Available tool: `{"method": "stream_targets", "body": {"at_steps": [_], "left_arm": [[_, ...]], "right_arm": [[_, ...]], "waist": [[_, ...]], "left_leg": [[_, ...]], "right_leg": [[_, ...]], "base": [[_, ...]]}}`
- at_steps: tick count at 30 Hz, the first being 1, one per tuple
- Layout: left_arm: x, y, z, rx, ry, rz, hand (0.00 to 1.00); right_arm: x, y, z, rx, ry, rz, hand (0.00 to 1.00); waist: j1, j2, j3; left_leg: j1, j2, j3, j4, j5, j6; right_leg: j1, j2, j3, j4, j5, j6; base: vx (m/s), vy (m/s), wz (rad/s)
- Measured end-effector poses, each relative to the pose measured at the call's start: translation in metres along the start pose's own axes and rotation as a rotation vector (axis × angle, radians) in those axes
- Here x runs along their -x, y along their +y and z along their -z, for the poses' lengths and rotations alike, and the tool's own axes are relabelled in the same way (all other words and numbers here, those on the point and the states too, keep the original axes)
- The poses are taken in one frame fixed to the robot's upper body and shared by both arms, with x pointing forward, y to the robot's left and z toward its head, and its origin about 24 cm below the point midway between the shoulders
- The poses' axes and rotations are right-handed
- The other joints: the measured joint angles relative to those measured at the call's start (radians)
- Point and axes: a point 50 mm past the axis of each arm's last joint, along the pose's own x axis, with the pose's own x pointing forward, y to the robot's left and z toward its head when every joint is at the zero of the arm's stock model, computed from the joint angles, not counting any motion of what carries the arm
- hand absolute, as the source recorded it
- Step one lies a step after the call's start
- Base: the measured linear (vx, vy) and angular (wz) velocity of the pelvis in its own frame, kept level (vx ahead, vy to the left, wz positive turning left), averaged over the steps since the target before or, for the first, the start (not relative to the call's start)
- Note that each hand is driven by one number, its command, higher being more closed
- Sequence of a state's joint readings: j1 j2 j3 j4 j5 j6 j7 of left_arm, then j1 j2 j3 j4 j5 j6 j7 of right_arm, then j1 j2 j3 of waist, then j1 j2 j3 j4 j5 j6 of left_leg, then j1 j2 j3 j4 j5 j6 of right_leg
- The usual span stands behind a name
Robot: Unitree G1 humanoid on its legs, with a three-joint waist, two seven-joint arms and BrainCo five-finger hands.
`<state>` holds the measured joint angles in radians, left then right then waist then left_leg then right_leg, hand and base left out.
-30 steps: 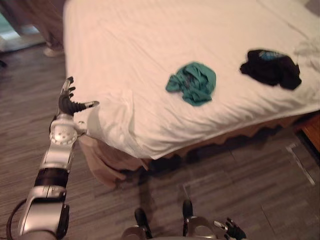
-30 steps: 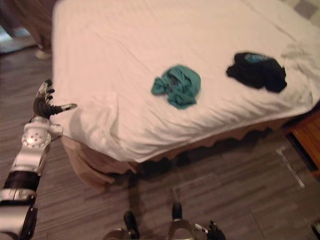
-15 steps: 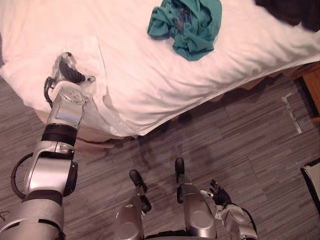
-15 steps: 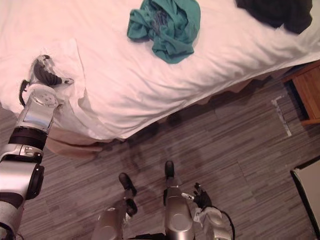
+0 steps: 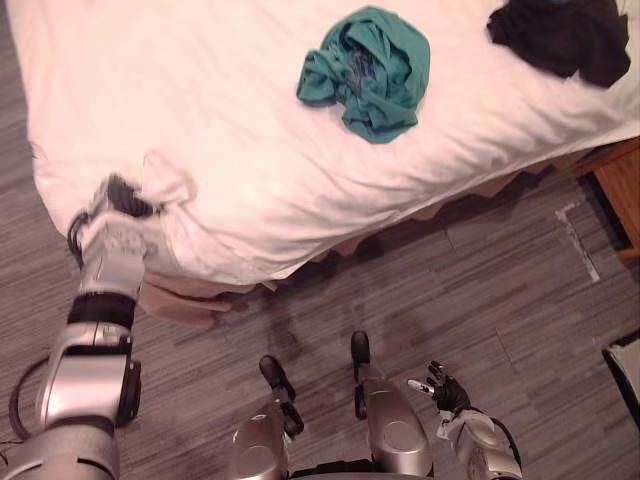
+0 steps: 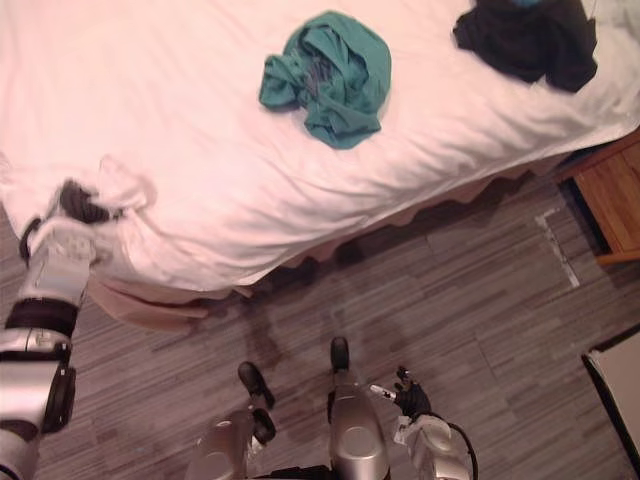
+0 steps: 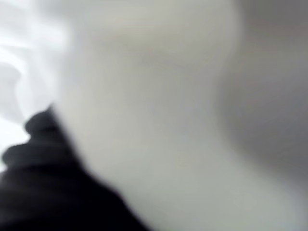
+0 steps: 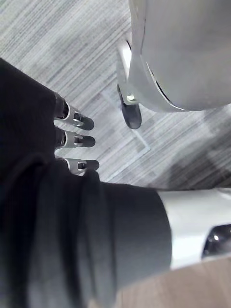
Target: Tidy the bed and pick cloth on bed and put in laundry
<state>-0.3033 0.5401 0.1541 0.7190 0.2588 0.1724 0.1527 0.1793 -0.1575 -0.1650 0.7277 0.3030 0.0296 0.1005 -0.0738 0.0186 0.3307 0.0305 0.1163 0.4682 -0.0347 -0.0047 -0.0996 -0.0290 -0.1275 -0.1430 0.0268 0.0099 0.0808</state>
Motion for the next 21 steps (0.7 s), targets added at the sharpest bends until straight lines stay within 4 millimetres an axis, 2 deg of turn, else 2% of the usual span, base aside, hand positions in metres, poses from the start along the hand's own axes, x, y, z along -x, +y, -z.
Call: {"method": "stream_targets", "body": {"at_steps": [1, 3, 4, 6, 9, 11, 12, 14, 16, 17, 18, 19, 21], "left_arm": [[0.01, -0.009, 0.022, 0.008, 0.033, 0.016, 0.0], [0.022, -0.016, 0.043, 0.007, 0.051, 0.009, 0.0], [0.025, -0.018, 0.047, 0.009, 0.06, 0.01, 0.0], [0.036, -0.025, 0.068, 0.022, 0.12, 0.008, 0.0], [0.044, -0.034, 0.08, -0.013, 0.152, 0.014, 0.0], [0.049, -0.04, 0.088, -0.027, 0.172, 0.025, 0.0], [0.052, -0.045, 0.091, 0.009, 0.191, 0.031, 0.0], [0.058, -0.055, 0.096, 0.079, 0.213, 0.059, 0.0], [0.065, -0.066, 0.097, 0.107, 0.203, 0.086, 0.0], [0.07, -0.073, 0.097, 0.124, 0.191, 0.1, 0.0], [0.076, -0.079, 0.096, 0.149, 0.18, 0.115, 0.0], [0.077, -0.081, 0.096, 0.157, 0.177, 0.12, 0.0], [0.082, -0.085, 0.096, 0.163, 0.171, 0.126, 0.0]], "right_arm": [[0.004, -0.006, 0.014, 0.002, 0.053, 0.018, 0.0], [0.007, -0.014, 0.024, -0.008, 0.1, 0.046, 0.0], [0.007, -0.016, 0.025, -0.015, 0.105, 0.053, 0.0], [0.006, -0.02, 0.028, -0.037, 0.133, 0.072, 0.0], [0.007, -0.022, 0.036, -0.06, 0.192, 0.087, 0.0], [0.01, -0.032, 0.042, -0.125, 0.23, 0.148, 0.0], [0.013, -0.043, 0.044, -0.203, 0.226, 0.23, 0.0], [0.015, -0.06, 0.035, -0.252, 0.171, 0.34, 0.0], [0.019, -0.081, 0.012, -0.257, 0.056, 0.429, 0.0], [0.021, -0.093, -0.016, -0.219, -0.064, 0.467, 0.0], [0.026, -0.101, -0.057, -0.14, -0.231, 0.484, 0.0], [0.029, -0.102, -0.076, -0.103, -0.302, 0.485, 0.0], [0.041, -0.092, -0.148, 0.065, -0.561, 0.444, 0.0]], "waist": [[0.013, 0.001, -0.046], [0.03, -0.002, -0.109], [0.032, -0.002, -0.119], [0.034, -0.002, -0.16], [0.034, -0.004, -0.182], [0.034, -0.005, -0.183], [0.034, -0.005, -0.183], [0.034, -0.006, -0.19], [0.032, -0.006, -0.192], [0.029, -0.008, -0.193], [0.024, -0.01, -0.195], [0.024, -0.011, -0.195], [0.021, -0.02, -0.203]], "left_leg": [[0.019, -0.001, -0.016, -0.01, 0.0, -0.001], [0.044, -0.005, -0.032, -0.033, 0.005, -0.009], [0.049, -0.005, -0.042, -0.035, 0.006, -0.009], [0.083, -0.009, -0.056, -0.058, 0.009, -0.013], [0.103, -0.012, -0.065, -0.068, 0.011, -0.015], [0.117, -0.012, -0.067, -0.068, 0.011, -0.015], [0.127, -0.013, -0.068, -0.069, 0.011, -0.015], [0.131, -0.018, -0.069, -0.07, 0.011, -0.015], [0.131, -0.022, -0.071, -0.074, 0.011, -0.015], [0.13, -0.023, -0.074, -0.076, 0.01, -0.014], [0.127, -0.026, -0.078, -0.076, 0.01, -0.014], [0.125, -0.028, -0.079, -0.076, 0.01, -0.014], [0.122, -0.028, -0.084, -0.076, 0.01, -0.013]], "right_leg": [[0.026, 0.0, -0.017, 0.0, -0.013, 0.004], [0.046, 0.001, -0.039, -0.001, -0.028, 0.005], [0.056, 0.0, -0.046, -0.002, -0.032, 0.008], [0.091, 0.002, -0.064, -0.007, -0.043, 0.006], [0.105, 0.004, -0.065, -0.014, -0.052, 0.004], [0.12, 0.005, -0.066, -0.015, -0.055, 0.006], [0.131, 0.005, -0.068, -0.015, -0.058, 0.008], [0.135, 0.005, -0.068, -0.014, -0.061, 0.01], [0.134, 0.002, -0.068, -0.014, -0.061, 0.01], [0.132, 0.0, -0.068, -0.013, -0.062, 0.011], [0.127, -0.002, -0.068, -0.011, -0.062, 0.011], [0.126, -0.002, -0.068, -0.011, -0.062, 0.012], [0.116, -0.001, -0.07, -0.011, -0.062, 0.012]], "base": [[0.11, -0.012, 0.37], [0.13, -0.017, 0.29], [0.12, -0.013, 0.32], [0.06, -0.01, 0.18], [0.0, 0.0, 0.0], [0.0, 0.0, 0.0], [0.0, 0.0, 0.0], [0.0, 0.0, 0.0], [0.0, 0.0, 0.0], [-0.04, 0.004, 0.0], [-0.04, 0.003, 0.0], [-0.04, 0.007, 0.0], [-0.04, -0.002, 0.01]]}}
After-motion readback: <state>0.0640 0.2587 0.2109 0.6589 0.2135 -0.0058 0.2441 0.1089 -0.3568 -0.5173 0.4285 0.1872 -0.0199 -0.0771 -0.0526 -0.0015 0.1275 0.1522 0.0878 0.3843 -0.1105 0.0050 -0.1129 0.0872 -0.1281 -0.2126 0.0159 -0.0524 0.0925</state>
